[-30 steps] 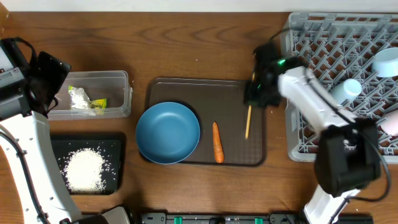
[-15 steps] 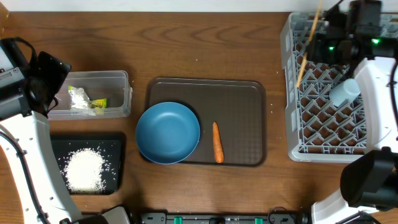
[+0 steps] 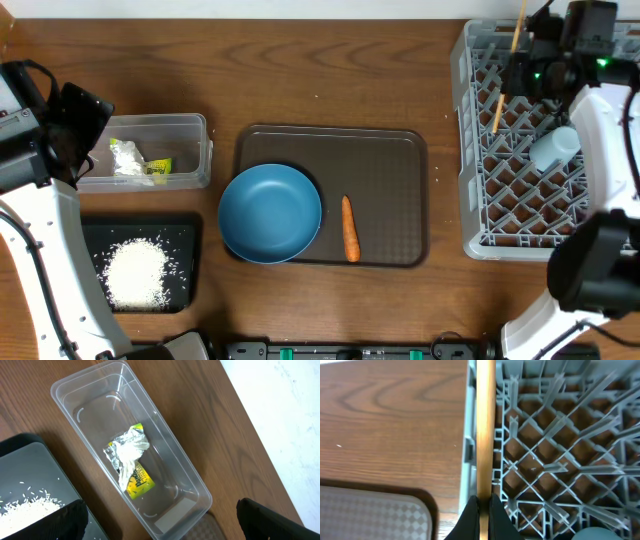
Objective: Sort waste into correct bins and load items into the dishwasher rack
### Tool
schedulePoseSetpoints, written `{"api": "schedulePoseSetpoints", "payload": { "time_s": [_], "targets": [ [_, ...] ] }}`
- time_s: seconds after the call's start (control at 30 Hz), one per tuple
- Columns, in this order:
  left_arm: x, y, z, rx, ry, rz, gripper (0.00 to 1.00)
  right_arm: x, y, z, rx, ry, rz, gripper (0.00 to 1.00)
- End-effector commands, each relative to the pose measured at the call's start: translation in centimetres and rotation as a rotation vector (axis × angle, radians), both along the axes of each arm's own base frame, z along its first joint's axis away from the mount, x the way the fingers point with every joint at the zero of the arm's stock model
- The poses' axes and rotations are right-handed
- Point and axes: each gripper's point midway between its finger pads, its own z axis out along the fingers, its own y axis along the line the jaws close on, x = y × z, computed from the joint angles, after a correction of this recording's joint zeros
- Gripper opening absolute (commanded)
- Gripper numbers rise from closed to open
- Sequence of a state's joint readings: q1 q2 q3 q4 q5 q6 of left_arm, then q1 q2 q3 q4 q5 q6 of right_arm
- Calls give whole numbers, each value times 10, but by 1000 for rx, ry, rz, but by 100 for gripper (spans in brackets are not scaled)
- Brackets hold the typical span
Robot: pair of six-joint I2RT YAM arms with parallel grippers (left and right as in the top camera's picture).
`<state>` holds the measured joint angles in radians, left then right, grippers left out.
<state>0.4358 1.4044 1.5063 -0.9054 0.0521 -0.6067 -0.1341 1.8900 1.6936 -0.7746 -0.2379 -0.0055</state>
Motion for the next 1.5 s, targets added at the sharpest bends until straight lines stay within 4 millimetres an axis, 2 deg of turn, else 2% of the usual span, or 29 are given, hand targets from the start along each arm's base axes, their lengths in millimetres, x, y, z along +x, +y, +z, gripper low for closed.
{"api": "schedulePoseSetpoints", "payload": {
  "time_s": [0.0,0.03,0.07,0.13,0.2,0.3,0.37,0.47,0.57,0.6,0.67,0.7,0.77,0.9,1.07,1.27,1.33,1.47],
  "targets": [
    [-1,2,-1,2,4,15,98,7,-2,-17,-11,22,9,12],
    [-1,2,-1,2,4,15,98,7,-3,-19,-6,26,3,20],
    [-1,2,-1,2,4,15,98,8,-2,-20,-3,29,1,34],
    [-1,2,-1,2,4,15,98,8,-1,-20,9,30,-9,52],
    [-1,2,-1,2,4,15,98,6,0,-17,13,29,-9,63],
    [-1,2,-1,2,4,15,98,1,2,-10,17,32,-12,70],
    [-1,2,-1,2,4,15,98,-3,4,2,27,24,-24,72],
    [-1,2,-1,2,4,15,98,-11,11,29,70,-6,-47,75],
    [-1,2,-1,2,4,15,98,-22,36,65,179,-66,23,78],
    [-1,2,-1,2,4,15,98,-30,51,83,243,-95,76,82],
    [-1,2,-1,2,4,15,98,-44,72,106,333,-122,157,89],
    [-1,2,-1,2,4,15,98,-51,82,115,377,-124,184,97],
    [-1,2,-1,2,4,15,98,-61,96,122,428,-99,191,99],
    [-1,2,-1,2,4,15,98,-84,131,107,450,22,228,99],
    [-1,2,-1,2,4,15,98,-111,171,59,290,185,255,99],
    [-1,2,-1,2,4,15,98,-131,195,4,33,286,142,99],
    [-1,2,-1,2,4,15,98,-132,200,0,-5,274,123,99],
    [-1,2,-1,2,4,15,98,-124,209,7,-9,214,117,99]
  ]
}}
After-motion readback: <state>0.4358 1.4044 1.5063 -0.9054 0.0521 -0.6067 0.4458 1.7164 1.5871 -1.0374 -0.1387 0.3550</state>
